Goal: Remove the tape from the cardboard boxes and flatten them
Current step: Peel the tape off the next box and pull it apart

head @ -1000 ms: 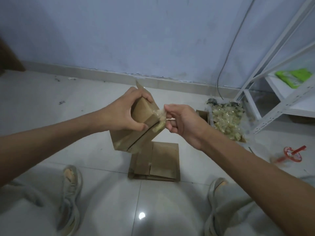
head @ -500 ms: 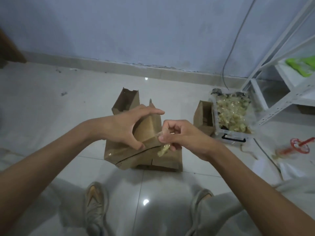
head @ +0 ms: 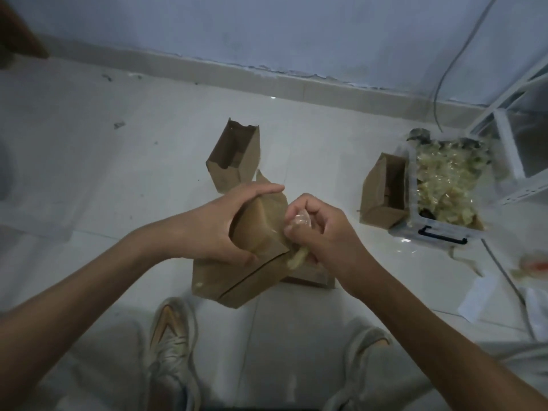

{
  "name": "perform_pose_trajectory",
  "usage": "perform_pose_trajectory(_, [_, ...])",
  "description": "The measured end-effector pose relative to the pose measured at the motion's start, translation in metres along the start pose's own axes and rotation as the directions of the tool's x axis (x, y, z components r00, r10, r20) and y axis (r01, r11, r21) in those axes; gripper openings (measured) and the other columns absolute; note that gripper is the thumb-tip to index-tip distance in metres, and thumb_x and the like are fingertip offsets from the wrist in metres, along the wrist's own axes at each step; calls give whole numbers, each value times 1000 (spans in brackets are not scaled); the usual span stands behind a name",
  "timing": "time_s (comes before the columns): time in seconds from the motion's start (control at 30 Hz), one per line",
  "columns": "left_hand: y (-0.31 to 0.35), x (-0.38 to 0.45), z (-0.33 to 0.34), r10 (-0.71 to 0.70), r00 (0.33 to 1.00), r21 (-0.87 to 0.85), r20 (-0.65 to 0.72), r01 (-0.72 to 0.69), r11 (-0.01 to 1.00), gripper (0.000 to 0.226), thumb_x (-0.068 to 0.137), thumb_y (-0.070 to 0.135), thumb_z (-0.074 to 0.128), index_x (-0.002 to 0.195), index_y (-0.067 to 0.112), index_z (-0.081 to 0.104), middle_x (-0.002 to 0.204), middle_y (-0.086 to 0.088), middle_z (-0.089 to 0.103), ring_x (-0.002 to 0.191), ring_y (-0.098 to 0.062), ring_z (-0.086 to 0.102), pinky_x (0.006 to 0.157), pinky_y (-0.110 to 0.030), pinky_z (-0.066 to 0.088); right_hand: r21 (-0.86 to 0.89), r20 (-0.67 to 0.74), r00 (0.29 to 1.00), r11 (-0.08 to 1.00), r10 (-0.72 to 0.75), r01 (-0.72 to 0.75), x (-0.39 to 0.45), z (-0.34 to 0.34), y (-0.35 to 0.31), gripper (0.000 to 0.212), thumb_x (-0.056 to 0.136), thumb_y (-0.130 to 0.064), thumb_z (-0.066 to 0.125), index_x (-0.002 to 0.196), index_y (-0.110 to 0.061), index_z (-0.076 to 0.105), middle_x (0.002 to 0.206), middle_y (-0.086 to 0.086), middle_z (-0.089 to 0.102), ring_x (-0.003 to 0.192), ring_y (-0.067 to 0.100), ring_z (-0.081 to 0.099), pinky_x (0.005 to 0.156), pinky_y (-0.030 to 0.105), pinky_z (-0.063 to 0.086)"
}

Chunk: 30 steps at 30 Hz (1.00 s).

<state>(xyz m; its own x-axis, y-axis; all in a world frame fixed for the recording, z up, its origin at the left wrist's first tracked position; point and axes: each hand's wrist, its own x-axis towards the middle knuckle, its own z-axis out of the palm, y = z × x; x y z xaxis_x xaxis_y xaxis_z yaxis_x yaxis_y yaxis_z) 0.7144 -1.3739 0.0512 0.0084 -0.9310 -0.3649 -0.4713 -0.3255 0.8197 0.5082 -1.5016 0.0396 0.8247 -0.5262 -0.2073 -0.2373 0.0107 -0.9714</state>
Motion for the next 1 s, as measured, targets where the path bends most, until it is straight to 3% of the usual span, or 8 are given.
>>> perform_pose_trajectory(0.1, [-6,1,2,-37,996,-9,-75,37,999,104,78,26,90,146,67,23,137,46,25,123,11,41,80,-9,51,-13,21,1000,1000,2,-2,8,-1,3,11,102,-9,62,94,-13,70,74,-10,63,62,0,56,56,18,45])
perform_pose_trajectory(0.2, [-9,0,6,-90,984,-83,-151,78,994,91,74,43,88,140,68,31,130,49,30,117,9,46,77,-7,48,6,-33,999,1000,-21,21,7,-3,7,16,104,-16,62,99,-5,72,75,-10,65,61,-1,60,55,14,46])
perform_pose_trajectory(0.37, [-11,0,19,-197,958,-219,-210,150,964,79,60,56,81,131,62,46,124,38,45,109,-1,55,72,-11,51,72,-6,999,996,46,-46,0,-6,13,21,101,-29,65,104,-10,73,80,0,66,65,12,53,59,28,45])
perform_pose_trajectory(0.53, [-9,-1,18,-280,941,-333,-190,207,920,77,64,58,89,133,56,52,126,22,52,110,-5,55,77,-19,50,65,88,995,997,37,-43,-5,-13,15,19,103,-26,64,117,-15,72,90,1,68,75,16,59,65,29,51])
perform_pose_trajectory(0.67, [-8,0,20,-338,925,-356,-176,260,897,76,64,67,84,133,51,53,123,15,55,110,-8,54,77,-21,45,-153,18,999,987,-42,45,-3,-5,19,35,86,-41,79,114,-22,70,94,2,69,78,17,65,68,32,57])
perform_pose_trajectory(0.73, [-8,-1,21,-360,922,-357,-141,292,887,73,66,67,83,131,51,53,125,11,57,110,-10,55,77,-24,46,-263,-13,990,955,-142,133,-4,1,26,32,87,-36,82,114,-22,71,100,-5,68,82,18,65,71,32,58])
perform_pose_trajectory(0.87, [-7,-4,19,-389,919,-385,-59,338,859,66,66,69,77,124,52,51,123,5,60,108,-18,60,76,-29,49,-253,-97,976,953,-195,165,-4,1,32,20,94,-27,77,113,-19,78,101,-4,70,81,17,66,66,24,56])
perform_pose_trajectory(1.0, [-8,-6,18,-409,913,-392,14,381,837,75,69,74,77,134,46,52,127,4,61,111,-21,62,84,-34,53,-593,-97,886,741,-453,314,-3,4,36,17,100,-16,70,113,-16,80,97,-4,68,84,4,59,75,9,44])
